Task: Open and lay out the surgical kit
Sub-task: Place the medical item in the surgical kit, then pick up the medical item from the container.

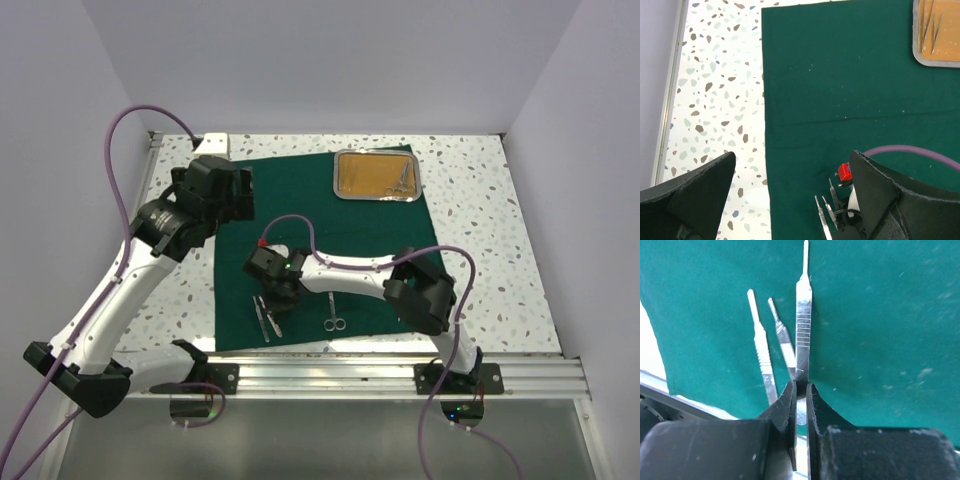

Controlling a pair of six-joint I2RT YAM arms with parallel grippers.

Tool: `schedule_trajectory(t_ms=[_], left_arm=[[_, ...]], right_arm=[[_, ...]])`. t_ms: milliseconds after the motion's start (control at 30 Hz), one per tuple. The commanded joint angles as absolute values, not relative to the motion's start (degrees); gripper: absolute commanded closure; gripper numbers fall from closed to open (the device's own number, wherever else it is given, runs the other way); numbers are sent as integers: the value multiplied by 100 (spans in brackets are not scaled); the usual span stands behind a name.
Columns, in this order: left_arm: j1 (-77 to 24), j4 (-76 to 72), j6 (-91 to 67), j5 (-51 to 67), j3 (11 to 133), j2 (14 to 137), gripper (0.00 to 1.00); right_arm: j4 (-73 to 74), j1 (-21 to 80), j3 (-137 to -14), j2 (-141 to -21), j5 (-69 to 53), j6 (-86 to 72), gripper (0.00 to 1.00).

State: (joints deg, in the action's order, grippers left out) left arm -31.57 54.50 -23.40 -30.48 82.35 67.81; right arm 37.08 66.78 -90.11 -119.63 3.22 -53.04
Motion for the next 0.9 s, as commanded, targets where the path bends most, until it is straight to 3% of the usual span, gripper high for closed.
schedule_trajectory(t_ms=[0, 100, 133, 167, 233, 267, 333, 567, 867], left_arm=[[-3164, 5370, -2391, -3261, 8464, 6671, 0], [-3155, 5361, -2382, -3313, 8499, 6671, 0], [-3155, 5344, -2382, -3322, 8499, 6671, 0], [-3155, 5335, -2373, -3322, 8499, 6671, 0], [-3155, 5318, -2373, -3322, 8525, 6706, 0], [-3164, 5317, -2364, -3322, 8543, 6723, 0], [-3155, 5317, -2373, -3331, 8578, 6741, 0], [-3155, 5159, -2355, -3322, 8657, 6759, 0], [-3155, 5053, -2320, -3085, 8719, 6838, 0]], right_arm=[[3752, 6820, -9176, -11945, 132, -5590, 100], [3867, 6864, -9202, -11874, 70, -5546, 97], [3980, 6882, -9211, -11796, 88, -5528, 83], [4034, 6882, -9228, -11734, 131, -5502, 49], [4401, 6882, -9377, -11559, 402, -5432, 23], [4543, 6873, -9448, -11497, 526, -5388, 18], [4911, 6777, -9623, -11348, 929, -5222, 13], [5589, 5618, -10554, -10478, 1608, -4422, 12], [6029, 3377, -12180, -11249, 1653, -3077, 14]])
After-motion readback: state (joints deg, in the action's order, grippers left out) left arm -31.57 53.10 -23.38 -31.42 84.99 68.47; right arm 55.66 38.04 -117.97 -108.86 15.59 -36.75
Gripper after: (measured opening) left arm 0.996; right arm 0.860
